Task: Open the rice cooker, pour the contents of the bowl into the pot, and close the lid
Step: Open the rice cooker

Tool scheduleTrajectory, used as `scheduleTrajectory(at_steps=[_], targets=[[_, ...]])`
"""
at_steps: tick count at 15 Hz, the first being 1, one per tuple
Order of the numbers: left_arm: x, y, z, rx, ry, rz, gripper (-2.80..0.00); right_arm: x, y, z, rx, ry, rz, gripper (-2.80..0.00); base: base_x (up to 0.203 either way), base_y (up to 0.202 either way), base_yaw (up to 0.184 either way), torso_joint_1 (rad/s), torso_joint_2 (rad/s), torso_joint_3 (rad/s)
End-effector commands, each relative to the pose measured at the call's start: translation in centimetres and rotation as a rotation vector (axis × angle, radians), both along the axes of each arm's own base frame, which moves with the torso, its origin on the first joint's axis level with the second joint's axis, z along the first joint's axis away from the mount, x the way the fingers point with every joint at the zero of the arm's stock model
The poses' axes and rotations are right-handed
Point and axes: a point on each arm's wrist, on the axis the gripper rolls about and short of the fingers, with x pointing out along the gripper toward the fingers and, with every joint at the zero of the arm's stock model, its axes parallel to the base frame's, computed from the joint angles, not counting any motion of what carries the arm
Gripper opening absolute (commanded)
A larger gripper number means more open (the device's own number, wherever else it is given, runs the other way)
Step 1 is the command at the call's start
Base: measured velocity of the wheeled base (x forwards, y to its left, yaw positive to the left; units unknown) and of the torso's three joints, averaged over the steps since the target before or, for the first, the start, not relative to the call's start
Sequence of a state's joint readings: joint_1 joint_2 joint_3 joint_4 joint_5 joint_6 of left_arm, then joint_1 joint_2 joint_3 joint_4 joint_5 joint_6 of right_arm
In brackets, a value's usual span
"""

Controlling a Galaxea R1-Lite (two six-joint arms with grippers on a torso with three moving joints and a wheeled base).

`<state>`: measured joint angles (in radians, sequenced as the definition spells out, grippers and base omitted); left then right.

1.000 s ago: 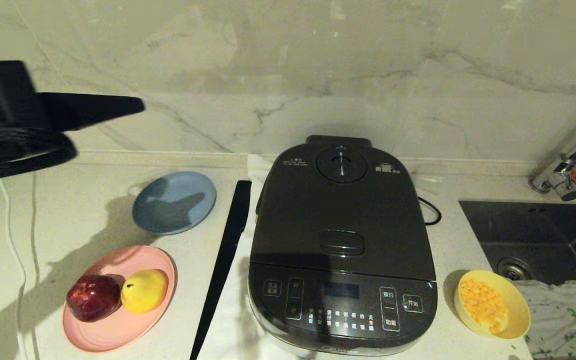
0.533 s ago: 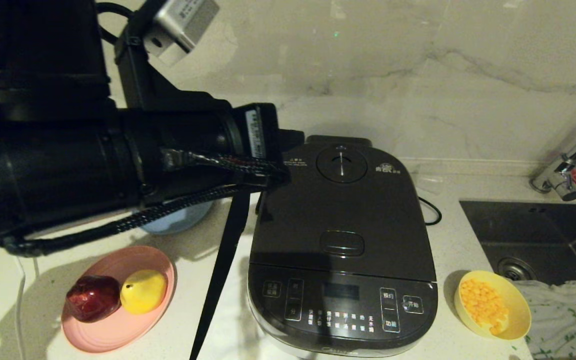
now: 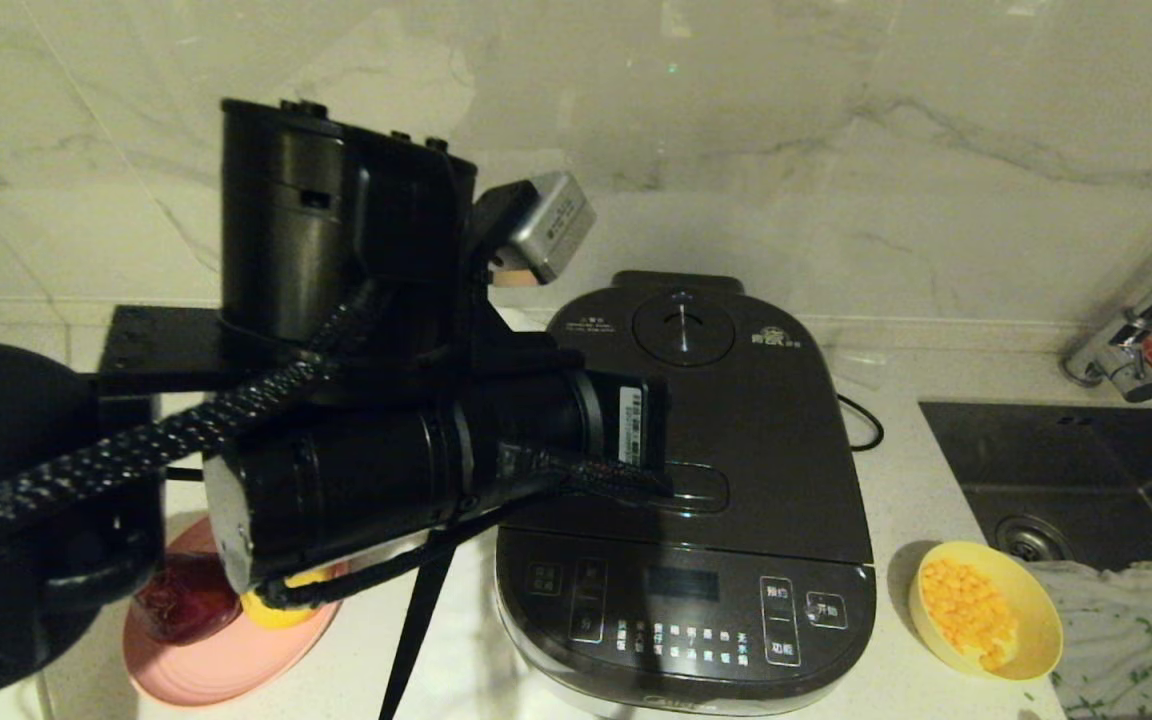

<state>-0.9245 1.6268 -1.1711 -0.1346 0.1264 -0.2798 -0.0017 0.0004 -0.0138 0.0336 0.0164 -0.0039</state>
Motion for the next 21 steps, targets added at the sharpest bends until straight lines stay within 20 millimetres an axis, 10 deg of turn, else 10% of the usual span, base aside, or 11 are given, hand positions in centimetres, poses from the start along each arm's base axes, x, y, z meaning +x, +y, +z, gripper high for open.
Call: scheduleTrajectory(at_steps=[1,21], targets=[[0.4,-0.6,-1.8,0.034,0.025,0.005,-2.8,0.0,0.0,0.0,-0.001,0.0,0.001,-2.8,0.0,0.0,0.0,0.0,0.0,0.0],[0.8,-1.0,-4.6,0.077,0.055,0.014,-2.8,0.0,0.0,0.0,-0.001,0.0,0.001,-2.8,0.0,0.0,0.0,0.0,0.0,0.0]])
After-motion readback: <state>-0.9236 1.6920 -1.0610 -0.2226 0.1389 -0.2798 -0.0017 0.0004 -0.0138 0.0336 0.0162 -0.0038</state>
